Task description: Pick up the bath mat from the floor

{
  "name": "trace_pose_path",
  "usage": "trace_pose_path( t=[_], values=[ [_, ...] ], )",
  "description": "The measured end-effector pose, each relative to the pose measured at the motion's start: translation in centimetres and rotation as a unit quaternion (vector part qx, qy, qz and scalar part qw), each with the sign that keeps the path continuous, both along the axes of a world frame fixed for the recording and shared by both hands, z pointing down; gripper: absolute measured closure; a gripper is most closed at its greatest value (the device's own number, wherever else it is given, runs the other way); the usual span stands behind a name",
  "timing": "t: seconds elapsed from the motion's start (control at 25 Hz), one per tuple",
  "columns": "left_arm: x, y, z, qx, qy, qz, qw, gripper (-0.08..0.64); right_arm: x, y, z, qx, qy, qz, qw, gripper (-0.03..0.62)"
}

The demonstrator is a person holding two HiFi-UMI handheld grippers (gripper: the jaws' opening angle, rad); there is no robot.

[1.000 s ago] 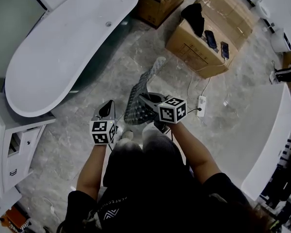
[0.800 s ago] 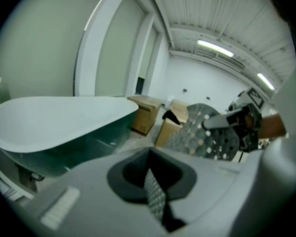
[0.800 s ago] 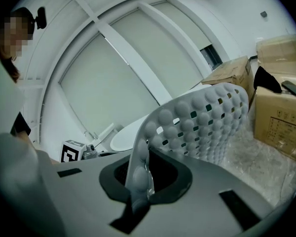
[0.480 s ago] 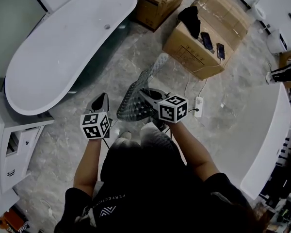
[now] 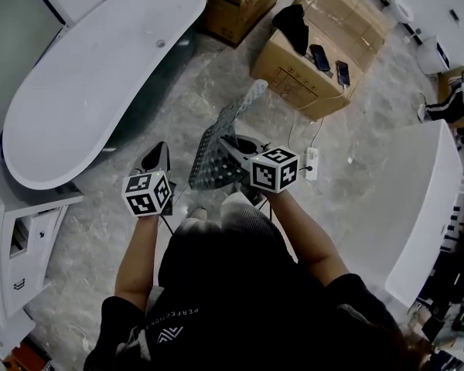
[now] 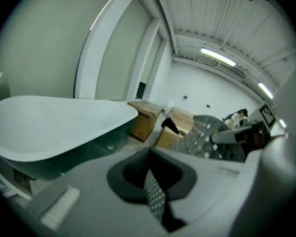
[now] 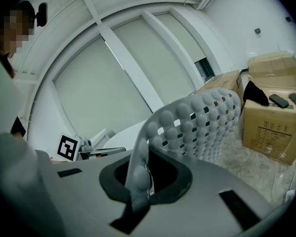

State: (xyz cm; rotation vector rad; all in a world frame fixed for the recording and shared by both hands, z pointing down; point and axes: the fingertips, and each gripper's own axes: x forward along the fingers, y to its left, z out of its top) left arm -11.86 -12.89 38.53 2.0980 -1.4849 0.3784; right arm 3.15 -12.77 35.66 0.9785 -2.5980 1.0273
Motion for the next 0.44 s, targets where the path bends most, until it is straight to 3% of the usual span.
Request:
trace_pose_path(
  t=[0.44],
  values=[
    [1.5,0.1,0.6,-0.013,-0.001,0.025,0.9996,0.555,0.8,0.1,0.5,-0.008,0.012,0.008,1.0,0.58]
  ],
)
